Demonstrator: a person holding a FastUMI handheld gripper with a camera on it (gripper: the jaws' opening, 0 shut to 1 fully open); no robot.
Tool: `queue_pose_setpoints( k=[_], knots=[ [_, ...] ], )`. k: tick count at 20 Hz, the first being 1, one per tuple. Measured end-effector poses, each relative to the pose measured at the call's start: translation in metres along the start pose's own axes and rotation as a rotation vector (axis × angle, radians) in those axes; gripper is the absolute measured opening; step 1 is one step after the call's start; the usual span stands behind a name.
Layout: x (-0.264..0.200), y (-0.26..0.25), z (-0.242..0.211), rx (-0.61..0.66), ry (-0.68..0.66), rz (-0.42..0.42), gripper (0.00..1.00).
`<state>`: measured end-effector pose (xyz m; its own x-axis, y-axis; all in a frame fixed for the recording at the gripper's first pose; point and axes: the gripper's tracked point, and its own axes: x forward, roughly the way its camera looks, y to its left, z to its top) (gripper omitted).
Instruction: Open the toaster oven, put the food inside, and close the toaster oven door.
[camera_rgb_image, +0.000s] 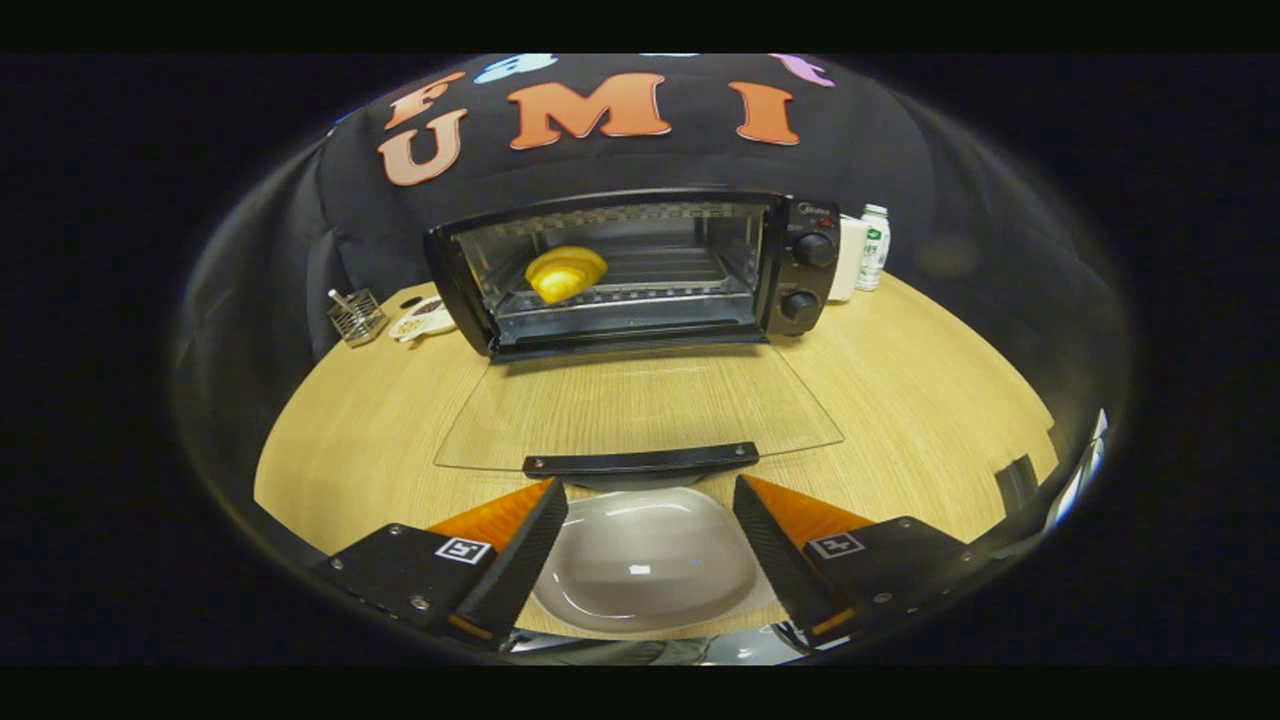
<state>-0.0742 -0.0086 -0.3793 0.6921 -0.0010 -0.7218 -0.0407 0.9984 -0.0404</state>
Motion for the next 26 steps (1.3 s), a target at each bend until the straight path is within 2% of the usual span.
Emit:
queue_pose_setpoints(
  k=[5, 8, 15, 22, 26],
  knots=[
    [0.021, 0.006, -0.015, -0.038, 0.057, 0.012, 0.99],
    [0.021, 0.002, -0.018, -0.089, 0.067, -0.013, 0.99],
    [0.018, 0.004, -0.009, -0.06, 0.029, -0.011, 0.99],
    [-0.005, 0.005, 0.029, -0.034, -0.034, 0.01, 0.99],
    [-0.014, 0.005, 0.063, 0.04, -0.096, 0.031, 1.0]
  ],
)
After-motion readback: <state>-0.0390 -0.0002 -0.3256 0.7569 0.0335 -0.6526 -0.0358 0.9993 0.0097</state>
